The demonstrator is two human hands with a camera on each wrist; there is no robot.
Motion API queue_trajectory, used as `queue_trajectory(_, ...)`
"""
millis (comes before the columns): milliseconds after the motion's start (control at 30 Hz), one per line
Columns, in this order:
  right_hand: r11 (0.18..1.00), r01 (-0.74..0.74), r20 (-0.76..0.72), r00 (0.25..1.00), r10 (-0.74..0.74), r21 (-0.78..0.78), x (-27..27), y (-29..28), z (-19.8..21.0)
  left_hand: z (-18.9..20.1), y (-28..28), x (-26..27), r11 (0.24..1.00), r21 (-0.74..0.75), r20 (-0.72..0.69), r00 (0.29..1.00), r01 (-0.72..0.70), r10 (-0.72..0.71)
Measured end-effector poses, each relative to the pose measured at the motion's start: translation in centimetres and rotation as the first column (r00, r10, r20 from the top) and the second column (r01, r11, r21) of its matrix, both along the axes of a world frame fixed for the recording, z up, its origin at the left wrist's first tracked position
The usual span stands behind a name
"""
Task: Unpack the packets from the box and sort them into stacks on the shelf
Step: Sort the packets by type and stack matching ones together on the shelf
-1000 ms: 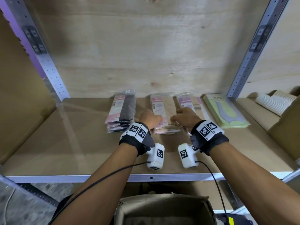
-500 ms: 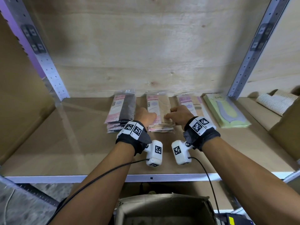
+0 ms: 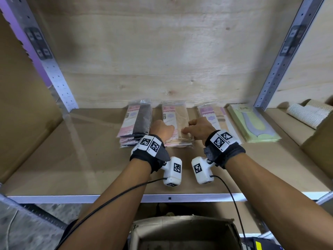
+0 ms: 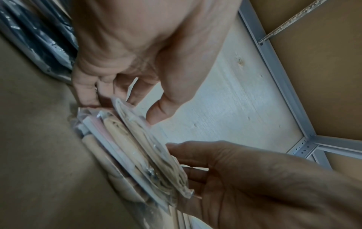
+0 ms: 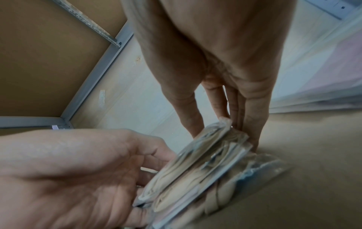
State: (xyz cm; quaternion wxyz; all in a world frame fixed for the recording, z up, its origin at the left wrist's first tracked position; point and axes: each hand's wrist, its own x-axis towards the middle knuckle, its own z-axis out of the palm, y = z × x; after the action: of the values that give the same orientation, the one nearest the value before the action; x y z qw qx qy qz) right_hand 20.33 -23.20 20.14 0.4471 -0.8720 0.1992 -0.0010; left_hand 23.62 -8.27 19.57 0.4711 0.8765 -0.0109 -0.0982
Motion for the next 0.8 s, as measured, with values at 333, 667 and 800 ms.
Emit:
queue_trajectory(333,0.996,-0.015,0.056,0.998,0.010,0.088,-0.7,-1.7,1.0,1.9,-0.6,-1.0,0.978,0.206,0.067,0.997,0.025,-0.040)
queue_trajectory(667,0.963,0.266,0.247,0.937,-0.248,-0.043,-3.6,-12.3,1.6,4.8,-7.9,-3.9,0.987,0.075,0.264,0.952,0.139,-0.154)
queue_trajectory(800,0.980,0.185,0.089,0.980,-0.177,-0.079,-4.2,-13.5,0.4,3.4,-11.8,-3.8,0.970,0.102,0.108,0.966,0.222,-0.233)
